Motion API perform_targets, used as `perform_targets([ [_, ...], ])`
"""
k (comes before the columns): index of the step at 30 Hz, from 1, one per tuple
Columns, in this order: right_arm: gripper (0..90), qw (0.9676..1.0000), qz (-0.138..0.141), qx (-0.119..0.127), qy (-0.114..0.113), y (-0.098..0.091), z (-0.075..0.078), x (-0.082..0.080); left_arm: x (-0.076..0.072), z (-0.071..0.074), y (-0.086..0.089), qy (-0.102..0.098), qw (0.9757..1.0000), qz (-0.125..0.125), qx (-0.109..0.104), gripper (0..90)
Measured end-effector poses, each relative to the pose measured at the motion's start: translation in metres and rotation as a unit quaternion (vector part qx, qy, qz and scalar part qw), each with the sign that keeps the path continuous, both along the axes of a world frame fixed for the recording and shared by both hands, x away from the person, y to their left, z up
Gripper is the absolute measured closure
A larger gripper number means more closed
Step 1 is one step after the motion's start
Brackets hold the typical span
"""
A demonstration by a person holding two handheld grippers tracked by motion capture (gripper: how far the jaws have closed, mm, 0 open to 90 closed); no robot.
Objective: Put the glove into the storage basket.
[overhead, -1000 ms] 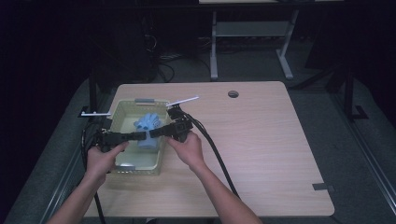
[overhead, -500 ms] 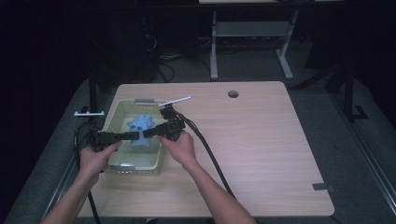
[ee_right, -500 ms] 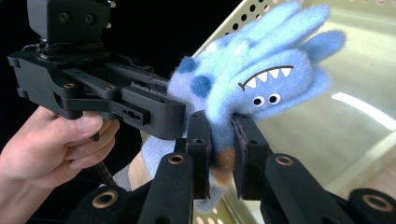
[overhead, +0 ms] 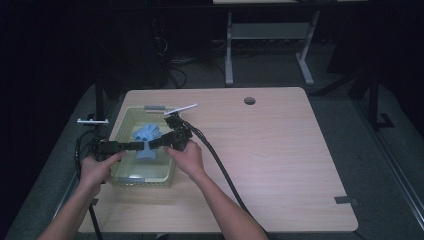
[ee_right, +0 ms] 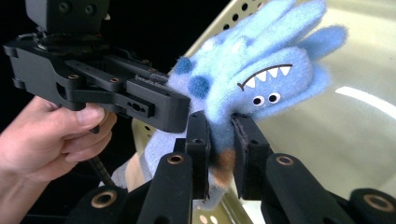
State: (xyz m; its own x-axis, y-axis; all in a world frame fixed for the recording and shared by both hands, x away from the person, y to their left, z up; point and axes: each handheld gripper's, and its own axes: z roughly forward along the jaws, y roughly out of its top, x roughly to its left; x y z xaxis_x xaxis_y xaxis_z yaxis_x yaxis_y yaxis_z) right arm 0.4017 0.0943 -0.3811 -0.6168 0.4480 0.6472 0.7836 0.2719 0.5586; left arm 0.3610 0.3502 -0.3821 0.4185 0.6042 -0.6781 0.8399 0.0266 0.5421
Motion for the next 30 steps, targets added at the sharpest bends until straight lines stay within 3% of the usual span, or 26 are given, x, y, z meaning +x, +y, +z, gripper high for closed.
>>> perform_targets([
  [7,78.8,0.9998,0.001,-0.020,0.010,0.009,-0.015,0.004,0.005,-0.015,0.002,0.032,0.9993,0.008,0.019,74.9],
  [16,78.9,0.9990,0.000,-0.035,0.026,0.020,-0.028,0.009,0.009,-0.023,0.005,0.055,0.9975,0.018,0.040,74.4],
  [30,78.8,0.9969,0.003,-0.070,0.035,0.038,-0.039,0.010,0.014,-0.031,0.008,0.071,0.9930,0.019,0.093,74.5],
])
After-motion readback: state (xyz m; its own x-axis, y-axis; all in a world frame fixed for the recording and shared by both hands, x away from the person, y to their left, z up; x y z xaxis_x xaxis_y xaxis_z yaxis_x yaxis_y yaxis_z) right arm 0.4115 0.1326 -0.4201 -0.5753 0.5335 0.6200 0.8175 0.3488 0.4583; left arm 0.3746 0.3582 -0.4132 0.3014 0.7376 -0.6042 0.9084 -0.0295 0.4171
